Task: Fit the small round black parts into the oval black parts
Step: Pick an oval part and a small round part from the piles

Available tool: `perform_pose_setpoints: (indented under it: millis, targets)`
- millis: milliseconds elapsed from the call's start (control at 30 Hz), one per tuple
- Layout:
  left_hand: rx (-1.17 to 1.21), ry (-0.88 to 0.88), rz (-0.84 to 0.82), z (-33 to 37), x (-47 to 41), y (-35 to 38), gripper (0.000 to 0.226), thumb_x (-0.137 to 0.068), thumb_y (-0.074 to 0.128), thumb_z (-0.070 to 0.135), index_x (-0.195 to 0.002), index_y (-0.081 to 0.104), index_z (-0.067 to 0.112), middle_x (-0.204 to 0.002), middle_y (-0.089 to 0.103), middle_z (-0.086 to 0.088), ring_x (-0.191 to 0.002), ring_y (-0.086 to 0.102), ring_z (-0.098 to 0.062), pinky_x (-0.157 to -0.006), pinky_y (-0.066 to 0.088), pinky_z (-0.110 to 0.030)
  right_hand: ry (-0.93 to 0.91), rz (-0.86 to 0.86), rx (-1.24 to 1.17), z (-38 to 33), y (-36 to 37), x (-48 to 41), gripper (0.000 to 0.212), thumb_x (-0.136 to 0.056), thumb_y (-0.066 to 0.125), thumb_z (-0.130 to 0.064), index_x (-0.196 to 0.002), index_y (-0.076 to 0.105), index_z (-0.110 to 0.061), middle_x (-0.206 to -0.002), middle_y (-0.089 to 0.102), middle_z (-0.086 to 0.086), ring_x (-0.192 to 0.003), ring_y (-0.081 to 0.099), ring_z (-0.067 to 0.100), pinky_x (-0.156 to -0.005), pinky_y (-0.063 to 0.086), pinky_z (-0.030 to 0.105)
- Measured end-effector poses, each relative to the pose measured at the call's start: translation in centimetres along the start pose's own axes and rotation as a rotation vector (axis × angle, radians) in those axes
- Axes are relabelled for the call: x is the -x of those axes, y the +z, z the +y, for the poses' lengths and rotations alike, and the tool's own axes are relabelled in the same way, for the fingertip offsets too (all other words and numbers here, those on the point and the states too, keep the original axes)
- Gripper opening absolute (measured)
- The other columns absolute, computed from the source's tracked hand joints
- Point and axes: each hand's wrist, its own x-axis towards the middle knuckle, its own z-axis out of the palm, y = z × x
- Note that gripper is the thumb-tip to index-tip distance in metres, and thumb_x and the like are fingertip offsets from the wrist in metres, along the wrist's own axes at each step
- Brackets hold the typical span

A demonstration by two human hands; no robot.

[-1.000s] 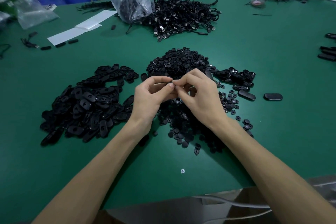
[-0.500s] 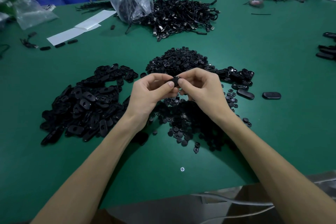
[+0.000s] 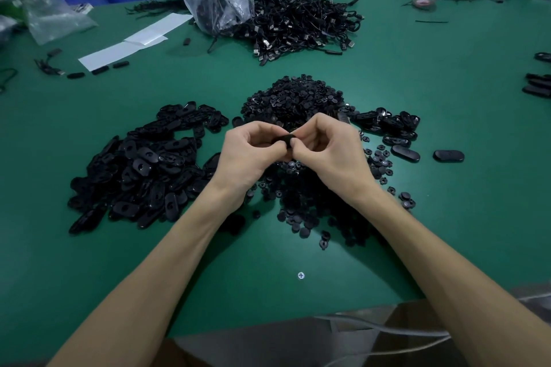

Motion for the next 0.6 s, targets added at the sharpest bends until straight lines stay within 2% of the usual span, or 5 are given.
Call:
perform_pose_setpoints:
  millis: [100, 200, 300, 400, 600]
  targets:
    - [0.001, -0.002, 0.015, 0.1, 0.1, 0.2, 0.015, -0.086, 0.07, -0.013, -0.094, 0.073, 0.0, -0.08, 0.077, -0.005, -0.074, 0.074, -0.014, -0.07, 0.059, -0.022, -0.029, 0.01, 0.031, 0.1, 0.2, 0.1, 0.008, -0.086, 0.077, -0.008, -0.084, 0.069, -0.01, -0.075, 0.072, -0.001, -0.067, 0.066, 0.016, -0.063, 0.056, 0.028]
    - [0.015, -0.006, 0.013, 0.1, 0.1, -0.1, 0.013, -0.087, 0.072, -0.011, -0.097, 0.073, -0.004, -0.086, 0.079, -0.011, -0.078, 0.076, -0.018, -0.073, 0.06, -0.025, -0.029, 0.018, 0.039, 0.1, 0.1, 0.0, 0.008, -0.086, 0.077, -0.007, -0.084, 0.069, -0.01, -0.075, 0.072, -0.002, -0.066, 0.065, 0.011, -0.063, 0.056, 0.026]
    - [0.086, -0.011, -0.037, 0.2, 0.1, -0.8, 0.017, -0.089, 0.075, -0.005, -0.106, 0.075, -0.003, -0.095, 0.079, -0.016, -0.085, 0.078, -0.026, -0.079, 0.062, -0.029, 0.002, 0.028, -0.013, 0.0, -0.2, -0.2, 0.005, -0.088, 0.075, -0.005, -0.087, 0.07, -0.007, -0.077, 0.073, 0.002, -0.069, 0.067, 0.015, -0.065, 0.055, 0.026]
    - [0.117, -0.009, -0.069, 0.3, 0.0, -1.2, 0.019, -0.088, 0.077, -0.002, -0.107, 0.076, 0.001, -0.097, 0.08, -0.016, -0.086, 0.079, -0.027, -0.079, 0.062, -0.028, 0.034, 0.011, -0.06, -0.2, -0.4, -0.3, 0.002, -0.09, 0.073, -0.005, -0.09, 0.071, -0.006, -0.079, 0.075, 0.007, -0.069, 0.066, 0.02, -0.065, 0.053, 0.029]
    - [0.022, 0.062, -0.033, 0.0, 0.1, -0.7, 0.016, -0.09, 0.076, -0.003, -0.106, 0.075, -0.001, -0.093, 0.08, -0.014, -0.085, 0.079, -0.027, -0.078, 0.063, -0.031, 0.043, -0.002, -0.064, -0.3, -0.6, -0.3, 0.004, -0.091, 0.074, -0.004, -0.089, 0.071, -0.006, -0.076, 0.072, 0.002, -0.066, 0.063, 0.013, -0.063, 0.05, 0.026]
